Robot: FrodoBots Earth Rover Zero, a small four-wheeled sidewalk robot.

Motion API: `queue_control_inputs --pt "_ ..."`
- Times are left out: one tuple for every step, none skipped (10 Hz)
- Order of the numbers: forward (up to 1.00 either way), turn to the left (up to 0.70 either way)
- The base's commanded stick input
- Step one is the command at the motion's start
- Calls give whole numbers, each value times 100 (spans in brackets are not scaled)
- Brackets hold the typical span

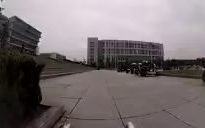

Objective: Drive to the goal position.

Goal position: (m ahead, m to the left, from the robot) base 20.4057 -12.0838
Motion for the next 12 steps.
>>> queue_control_inputs --pt "0 0" --pt "0 0" --pt "2 0" --pt "1 0" --pt "0 0" --pt "0 0" --pt "0 0" --pt "0 0" --pt "0 0" --pt "0 0" --pt "0 0" --pt "0 0"
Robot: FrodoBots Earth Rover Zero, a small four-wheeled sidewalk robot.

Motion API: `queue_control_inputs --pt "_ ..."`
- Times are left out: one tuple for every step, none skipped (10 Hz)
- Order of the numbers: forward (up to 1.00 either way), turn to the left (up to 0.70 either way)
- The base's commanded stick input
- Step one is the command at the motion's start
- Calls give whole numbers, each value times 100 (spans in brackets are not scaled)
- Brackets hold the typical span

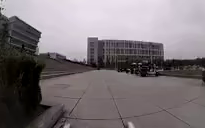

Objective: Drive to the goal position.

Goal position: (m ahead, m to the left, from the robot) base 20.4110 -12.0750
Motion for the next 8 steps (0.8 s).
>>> queue_control_inputs --pt "0 0" --pt "1 0" --pt "0 0" --pt "0 0" --pt "0 0" --pt "0 0" --pt "0 0" --pt "0 0"
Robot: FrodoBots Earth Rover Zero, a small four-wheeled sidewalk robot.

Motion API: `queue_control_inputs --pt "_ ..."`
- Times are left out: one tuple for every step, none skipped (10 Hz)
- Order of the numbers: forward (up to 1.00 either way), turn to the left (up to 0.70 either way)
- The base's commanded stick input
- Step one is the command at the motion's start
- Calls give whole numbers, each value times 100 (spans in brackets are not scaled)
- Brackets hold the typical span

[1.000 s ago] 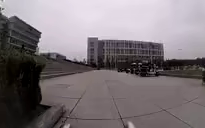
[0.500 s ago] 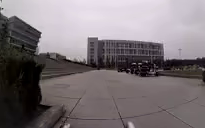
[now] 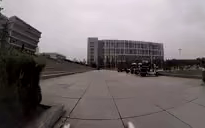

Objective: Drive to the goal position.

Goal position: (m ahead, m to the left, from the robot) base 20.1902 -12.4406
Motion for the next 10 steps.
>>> queue_control_inputs --pt "0 0" --pt "0 0" --pt "0 0" --pt "2 0" --pt "0 0" --pt "1 0" --pt "2 0" --pt "0 0" --pt "0 0" --pt "0 0"
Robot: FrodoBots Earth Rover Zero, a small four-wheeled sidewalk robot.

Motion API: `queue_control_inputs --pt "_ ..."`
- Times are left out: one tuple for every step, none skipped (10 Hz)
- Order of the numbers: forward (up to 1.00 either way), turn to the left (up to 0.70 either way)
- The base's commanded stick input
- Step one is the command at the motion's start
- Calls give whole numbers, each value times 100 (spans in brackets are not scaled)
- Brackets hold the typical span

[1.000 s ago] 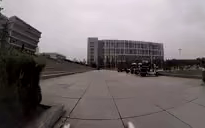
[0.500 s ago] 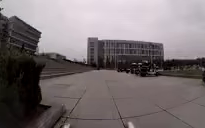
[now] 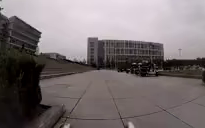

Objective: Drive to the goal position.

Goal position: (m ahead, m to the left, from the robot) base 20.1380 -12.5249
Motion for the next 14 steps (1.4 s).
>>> queue_control_inputs --pt "0 0" --pt "0 0" --pt "0 0" --pt "0 0" --pt "2 0" --pt "1 0" --pt "0 0" --pt "0 0" --pt "0 0" --pt "0 0" --pt "0 0" --pt "0 0" --pt "0 0" --pt "0 0"
